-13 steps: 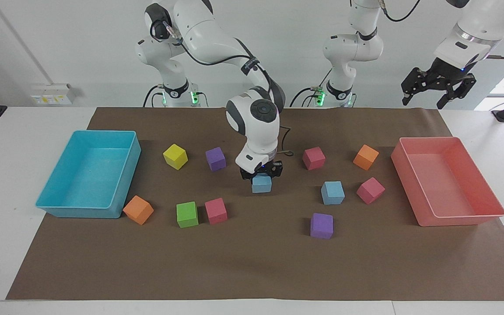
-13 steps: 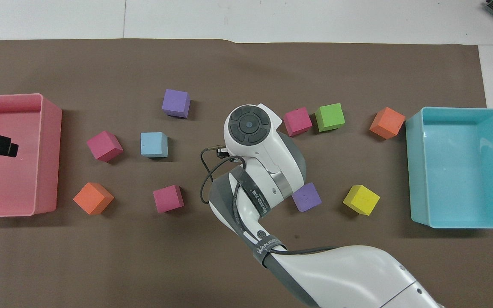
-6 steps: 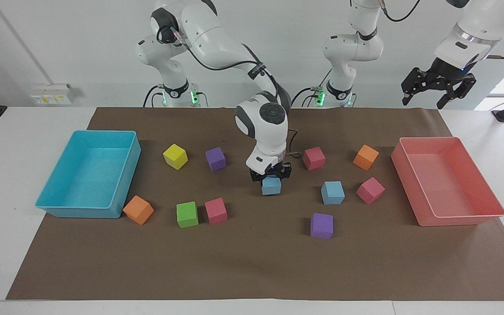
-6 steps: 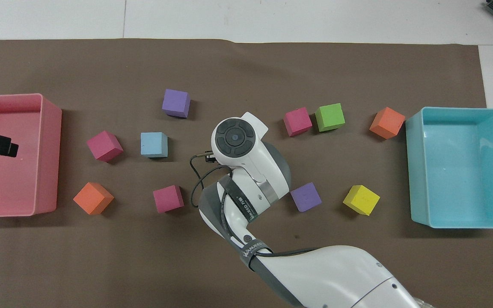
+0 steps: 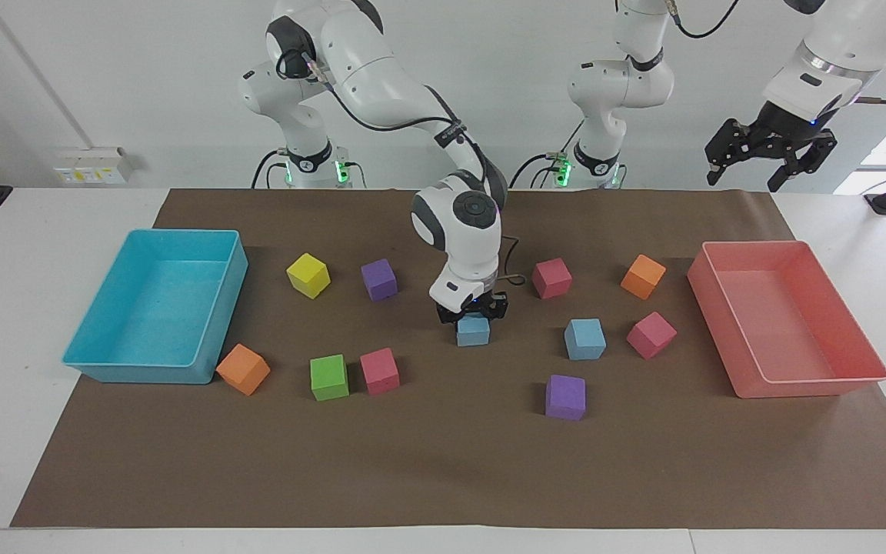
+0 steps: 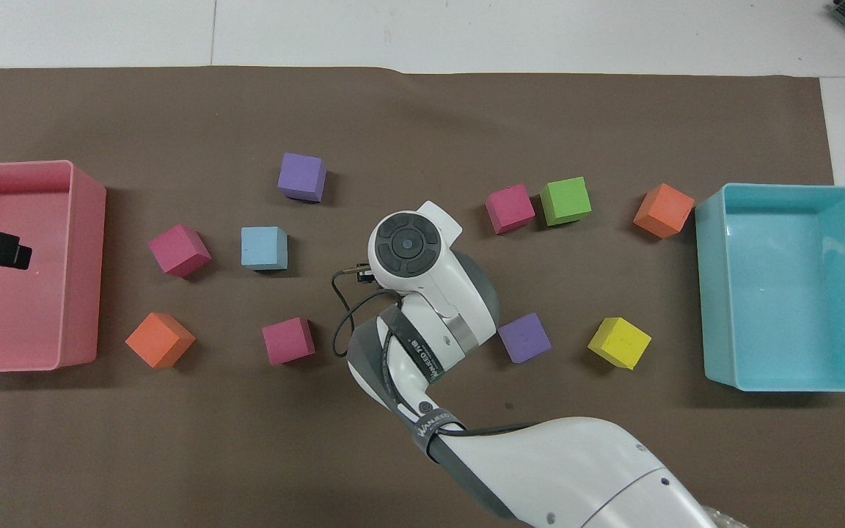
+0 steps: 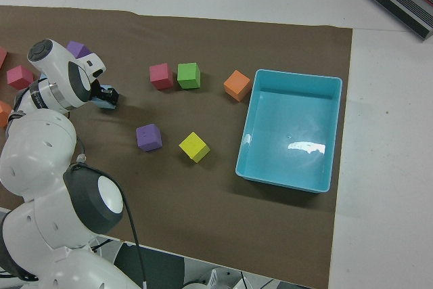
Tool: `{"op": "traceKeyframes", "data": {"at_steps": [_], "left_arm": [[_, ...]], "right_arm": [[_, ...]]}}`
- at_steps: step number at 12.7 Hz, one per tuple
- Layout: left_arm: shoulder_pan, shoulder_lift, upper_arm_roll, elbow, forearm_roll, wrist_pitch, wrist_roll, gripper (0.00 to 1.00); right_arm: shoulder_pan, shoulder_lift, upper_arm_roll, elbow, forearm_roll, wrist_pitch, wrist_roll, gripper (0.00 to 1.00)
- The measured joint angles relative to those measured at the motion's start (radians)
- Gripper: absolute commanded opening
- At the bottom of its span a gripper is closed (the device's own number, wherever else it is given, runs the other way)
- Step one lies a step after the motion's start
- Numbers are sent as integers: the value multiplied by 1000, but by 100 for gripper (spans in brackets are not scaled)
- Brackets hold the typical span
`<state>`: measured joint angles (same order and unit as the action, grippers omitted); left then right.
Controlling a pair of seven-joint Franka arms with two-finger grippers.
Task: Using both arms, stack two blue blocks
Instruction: 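Lower the light-blue cube at the center and open the right gripper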
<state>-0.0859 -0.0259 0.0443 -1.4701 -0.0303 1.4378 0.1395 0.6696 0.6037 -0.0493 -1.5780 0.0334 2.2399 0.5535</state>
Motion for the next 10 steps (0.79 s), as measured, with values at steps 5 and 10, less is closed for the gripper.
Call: {"op": "traceKeyframes", "data": {"at_steps": [5, 10], "left_arm": [[0, 0, 0, 0, 0, 0, 0, 100], [0, 0, 1, 0, 0, 8, 0, 100]], "right_arm": [[0, 0, -1, -2, 0, 0, 17, 65], [-4, -8, -3, -2, 0, 0, 20, 100]]}}
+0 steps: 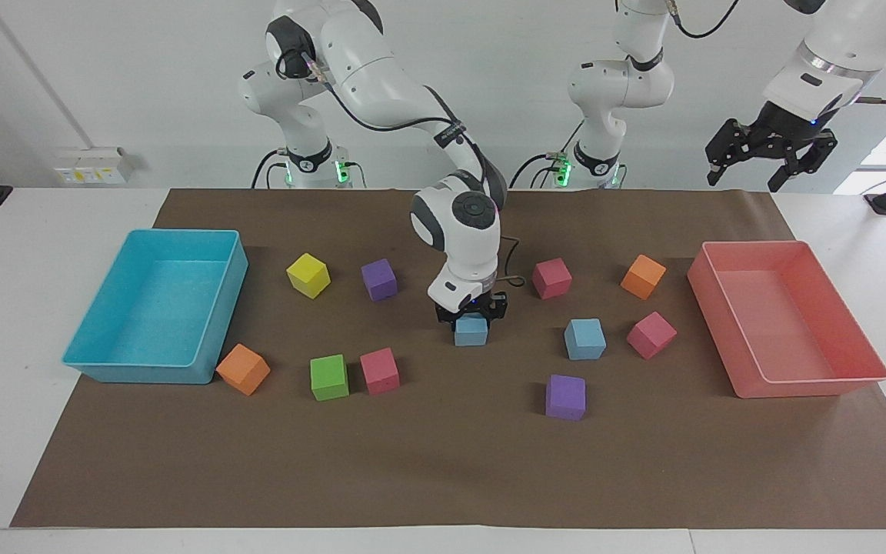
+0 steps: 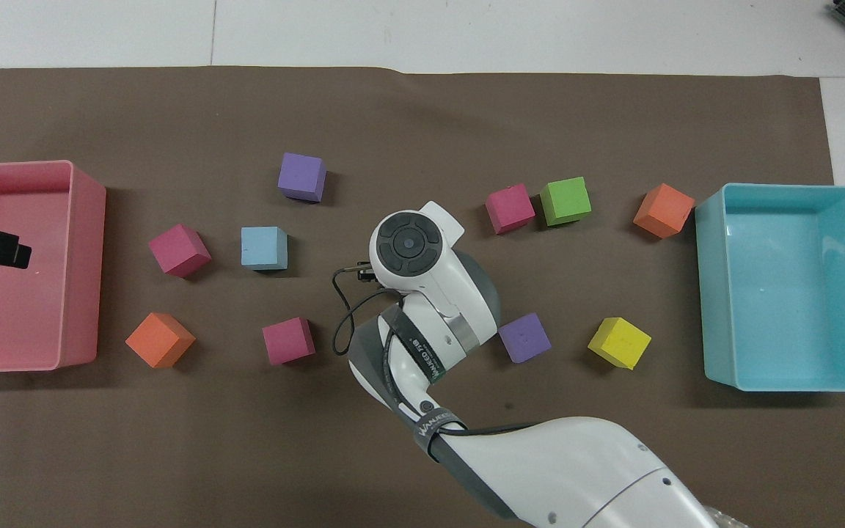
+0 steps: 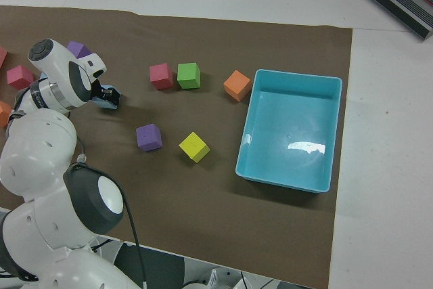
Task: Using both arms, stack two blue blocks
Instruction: 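Lower the light-blue cube at the center and open the right gripper, then reach the left gripper toward the other light-blue cube while the right gripper hovers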
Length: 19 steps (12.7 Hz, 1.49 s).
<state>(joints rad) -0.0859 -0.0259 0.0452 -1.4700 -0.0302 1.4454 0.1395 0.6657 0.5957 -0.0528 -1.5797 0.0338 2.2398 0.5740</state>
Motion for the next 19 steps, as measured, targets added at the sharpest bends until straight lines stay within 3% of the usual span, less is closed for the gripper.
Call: {"op": "traceKeyframes", "data": {"at_steps": [6, 10, 16, 17, 19], "left_arm": [[0, 1, 0, 0, 0, 10, 0, 100], [0, 14, -2, 0, 0, 27, 0, 100], [-46, 119, -26, -6, 0, 187, -76, 100], [-62, 135, -27, -13, 0, 209, -87, 100], [-91, 149, -28, -65, 0, 280, -113, 100]], "right_arm": [[-53, -139, -5, -6, 0, -81, -2, 100], [-114, -225, -6, -78, 26, -82, -79, 100], [-214, -253, -7, -172, 451, -73, -505, 100], [-231, -253, -7, -188, 514, -72, -584, 93], [-259, -252, -7, -222, 608, -62, -716, 68]]}}
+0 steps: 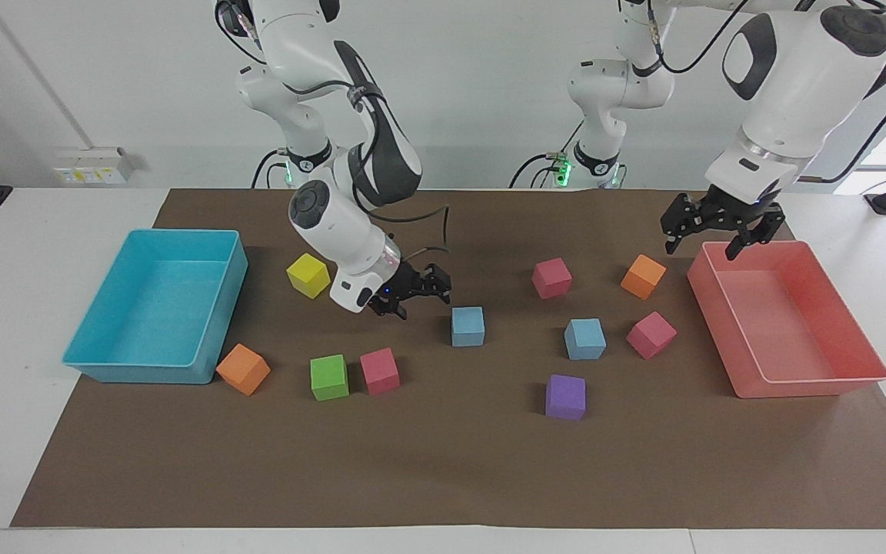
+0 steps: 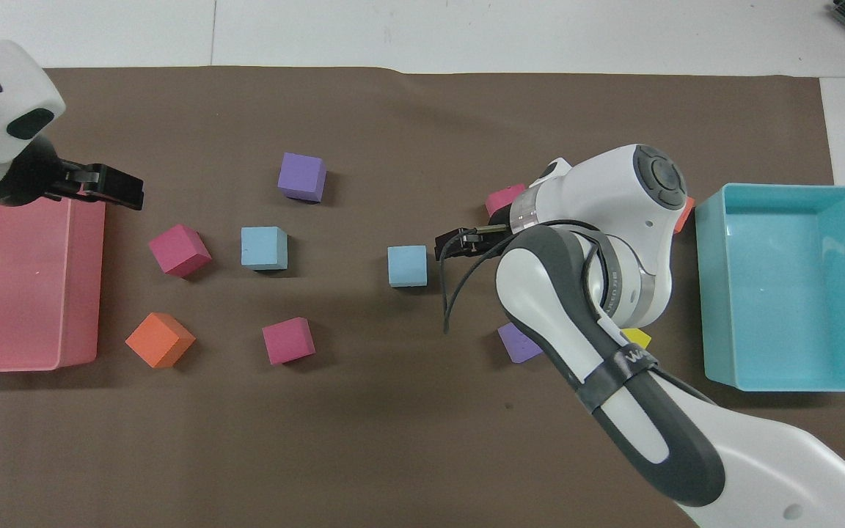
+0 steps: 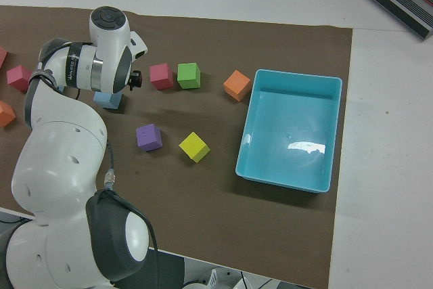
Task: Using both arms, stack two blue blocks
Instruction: 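Reach the left gripper toward the other light-blue cube while the right gripper hovers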
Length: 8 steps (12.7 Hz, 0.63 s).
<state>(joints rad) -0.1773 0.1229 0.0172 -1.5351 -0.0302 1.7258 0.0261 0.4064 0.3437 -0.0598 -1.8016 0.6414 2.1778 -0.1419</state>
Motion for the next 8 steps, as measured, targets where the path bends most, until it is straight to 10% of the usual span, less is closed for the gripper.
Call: {"op": "traceKeyframes", "data": {"at_steps": [5, 8], "left_arm": [[-62, 6, -2, -208, 0, 225, -106, 100], [-79, 14, -2, -307, 0, 340, -116, 100]], "right_arm": [[-39, 8, 0, -73, 228, 3, -265, 6], [-62, 9, 0, -94, 298, 3, -301, 0]]}}
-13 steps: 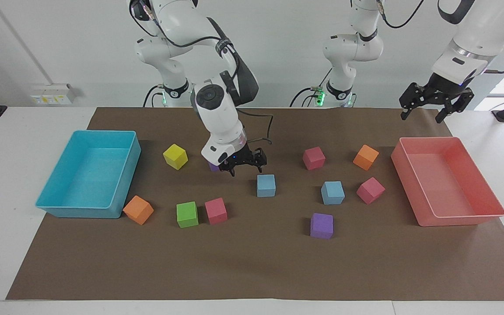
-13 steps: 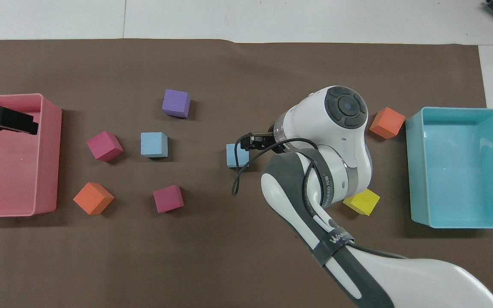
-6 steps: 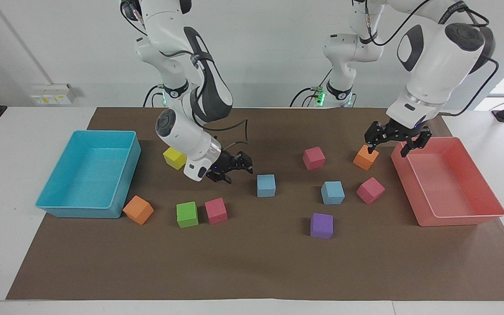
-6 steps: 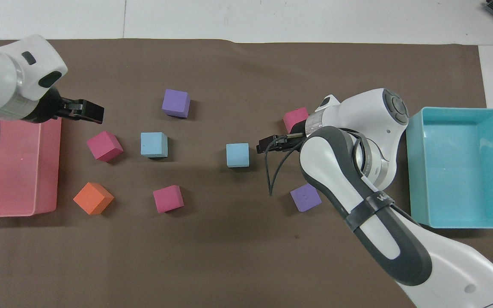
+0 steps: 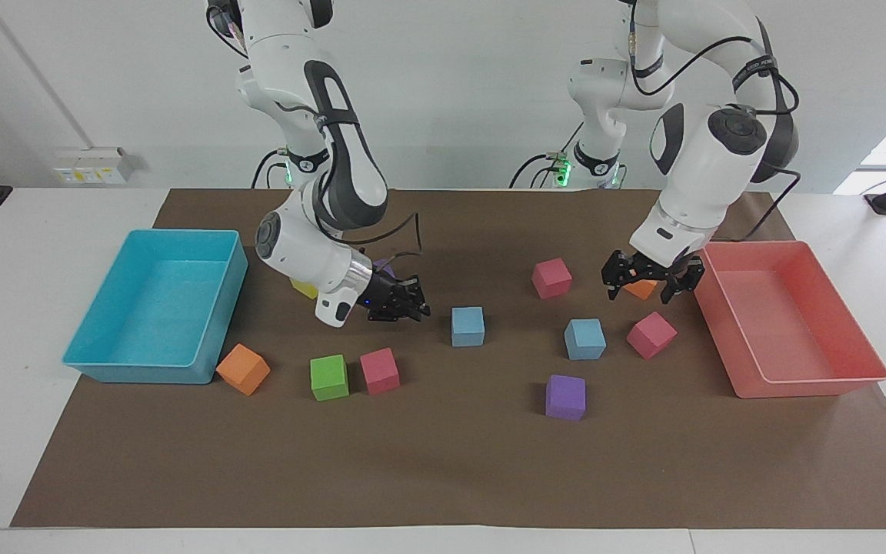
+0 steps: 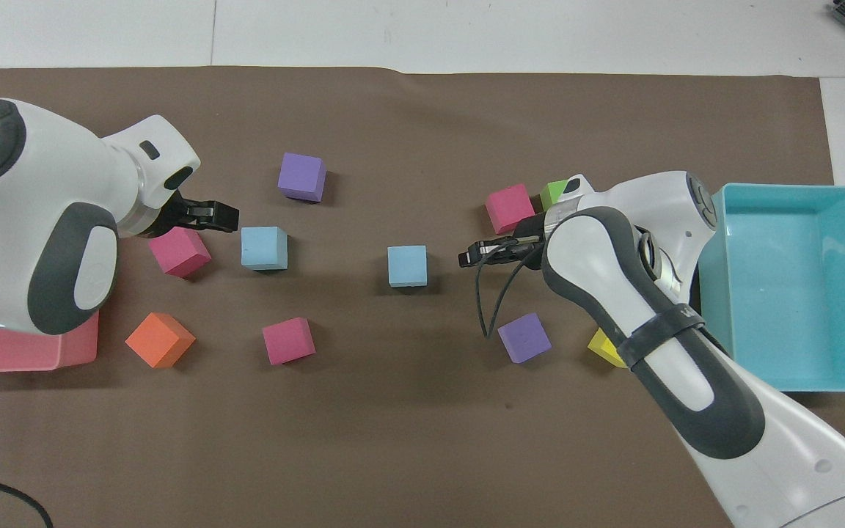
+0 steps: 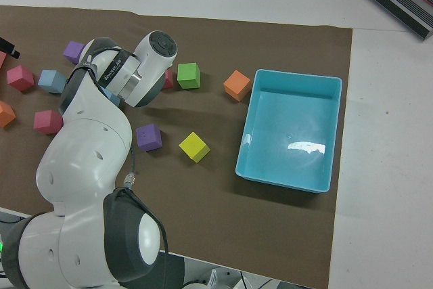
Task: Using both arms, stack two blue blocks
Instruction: 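Reach the left gripper toward the other light-blue cube while the right gripper hovers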
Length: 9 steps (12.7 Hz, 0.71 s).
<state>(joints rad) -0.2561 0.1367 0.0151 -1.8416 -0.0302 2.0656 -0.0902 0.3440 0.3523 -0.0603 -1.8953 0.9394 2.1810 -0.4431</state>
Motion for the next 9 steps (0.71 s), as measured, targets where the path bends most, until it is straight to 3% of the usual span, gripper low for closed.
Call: {"op": "traceKeyframes", "data": {"at_steps": [9], "left_arm": [[-54, 104, -1, -115, 0, 255, -90, 100]], "right_arm": [[-21, 47, 1, -26, 297, -18, -36, 0]]}}
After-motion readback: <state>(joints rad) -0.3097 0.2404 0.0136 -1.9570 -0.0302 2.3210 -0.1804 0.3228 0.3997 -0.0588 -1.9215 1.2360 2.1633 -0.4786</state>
